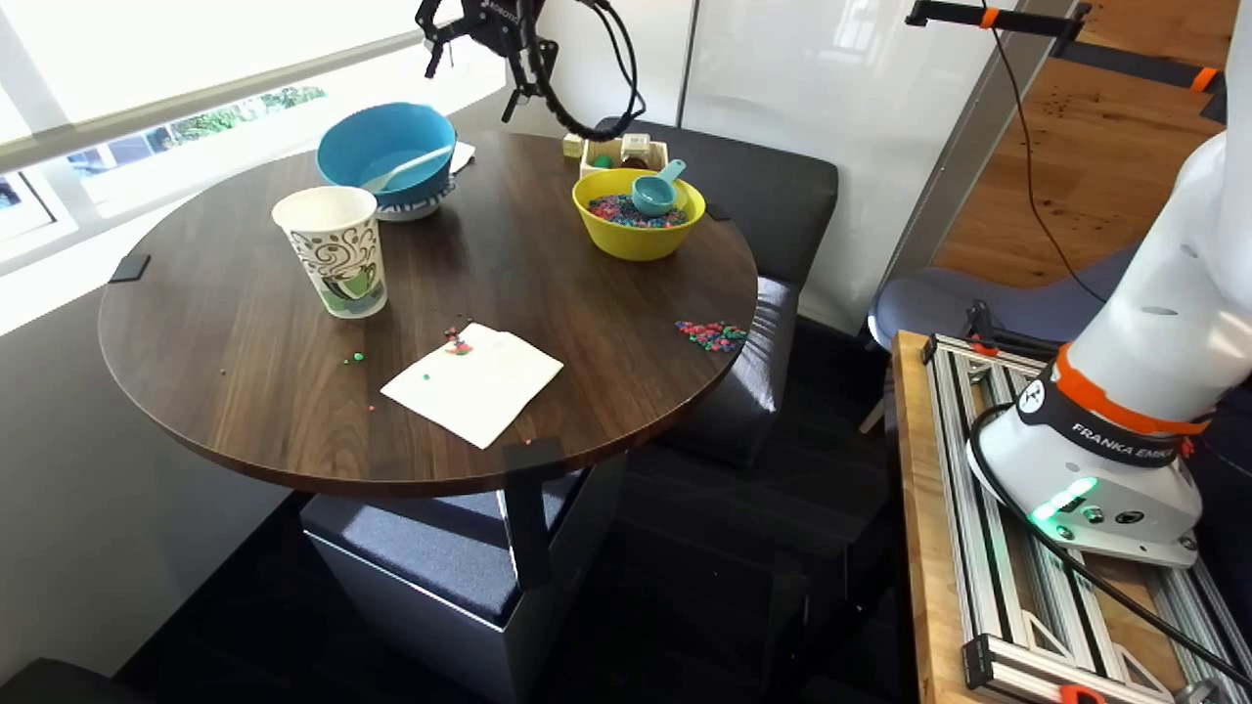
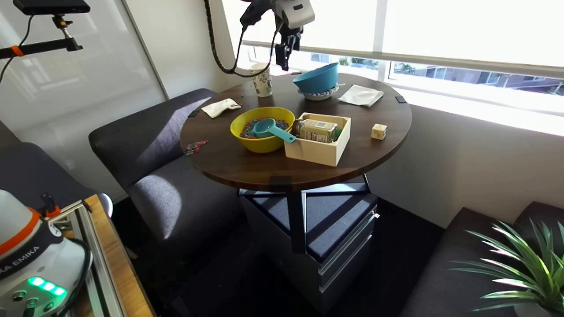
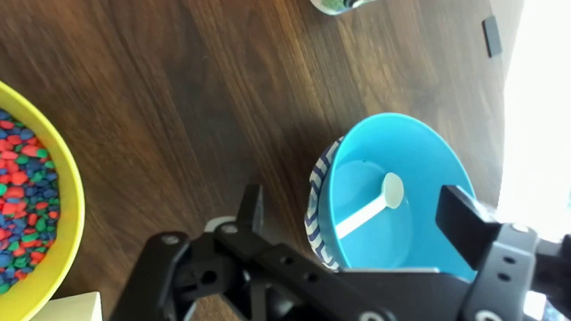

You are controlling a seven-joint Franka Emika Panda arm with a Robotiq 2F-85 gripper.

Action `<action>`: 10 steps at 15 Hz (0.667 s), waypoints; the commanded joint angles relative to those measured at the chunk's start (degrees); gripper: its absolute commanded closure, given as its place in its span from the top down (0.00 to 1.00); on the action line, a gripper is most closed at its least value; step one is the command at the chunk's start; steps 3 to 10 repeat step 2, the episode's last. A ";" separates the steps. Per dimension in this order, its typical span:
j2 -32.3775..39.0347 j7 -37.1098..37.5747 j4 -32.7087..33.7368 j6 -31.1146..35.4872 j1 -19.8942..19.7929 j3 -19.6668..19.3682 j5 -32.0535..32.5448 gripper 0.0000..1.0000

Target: Put the blue bowl on the white bowl

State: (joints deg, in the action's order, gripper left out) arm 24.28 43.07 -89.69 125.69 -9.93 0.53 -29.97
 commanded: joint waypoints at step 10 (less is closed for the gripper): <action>-0.63 -1.51 0.02 -0.83 0.71 -2.01 -1.13 1.00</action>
